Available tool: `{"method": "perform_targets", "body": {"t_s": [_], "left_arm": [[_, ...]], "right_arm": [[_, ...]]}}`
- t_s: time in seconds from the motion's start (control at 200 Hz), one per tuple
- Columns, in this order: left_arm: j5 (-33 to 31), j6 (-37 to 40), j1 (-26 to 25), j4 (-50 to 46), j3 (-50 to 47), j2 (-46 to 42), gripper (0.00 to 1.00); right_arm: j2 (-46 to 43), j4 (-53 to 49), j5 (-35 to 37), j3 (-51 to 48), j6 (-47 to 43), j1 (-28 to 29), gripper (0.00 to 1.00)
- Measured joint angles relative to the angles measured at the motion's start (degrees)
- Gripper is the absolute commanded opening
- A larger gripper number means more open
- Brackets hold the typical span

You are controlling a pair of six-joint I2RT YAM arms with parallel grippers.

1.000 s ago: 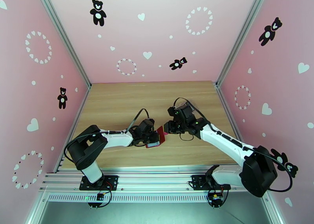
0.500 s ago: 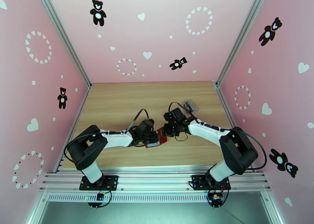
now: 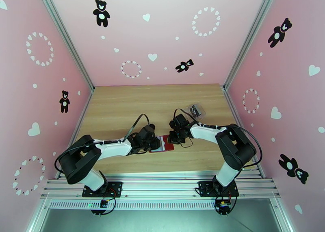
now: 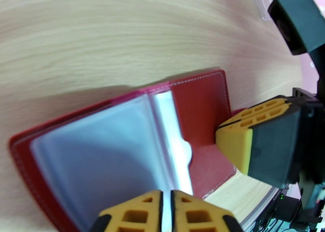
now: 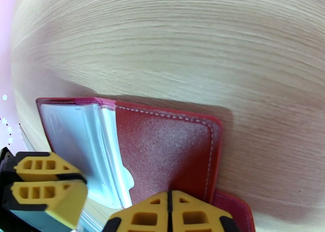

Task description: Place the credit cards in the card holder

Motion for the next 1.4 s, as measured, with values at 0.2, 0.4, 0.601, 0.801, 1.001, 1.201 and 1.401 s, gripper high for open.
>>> {"method": "perform_targets", "body": {"t_s": [0.2,0.4,0.601,0.801,1.001,1.201,1.401], "left_arm": [[-2.08,-0.04,0.76,-0.9,-2.16,-0.61,0.14],[-3.32,-0.04,1.14,-1.14,-3.23,-1.33,0.14],[-4.04,-0.07,1.51,-1.11,-3.32,-1.38,0.13],[-4.26,-0.07,1.86,-1.38,-4.04,-2.45,0.14],[-4.26,-0.07,1.88,-2.05,-4.13,-3.28,0.14],[-4.26,0.0,1.88,-4.55,-4.13,-5.97,0.17],[-4.26,0.87,1.9,-8.72,-2.08,-9.29,0.18]], "right_arm": [[0.0,0.33,-0.02,-0.13,0.0,0.0,0.09],[-0.22,0.92,0.11,-0.59,-0.02,0.0,0.09],[-1.14,3.45,-0.22,-2.36,0.17,0.0,0.09],[-3.76,3.21,1.11,-4.48,0.28,0.02,0.09],[-6.67,0.98,2.73,-4.74,0.68,0.0,0.16],[-9.11,-3.23,5.01,-2.67,-0.42,0.0,0.3],[-10.21,-8.35,7.72,5.4,-4.07,-1.01,0.43]]}}
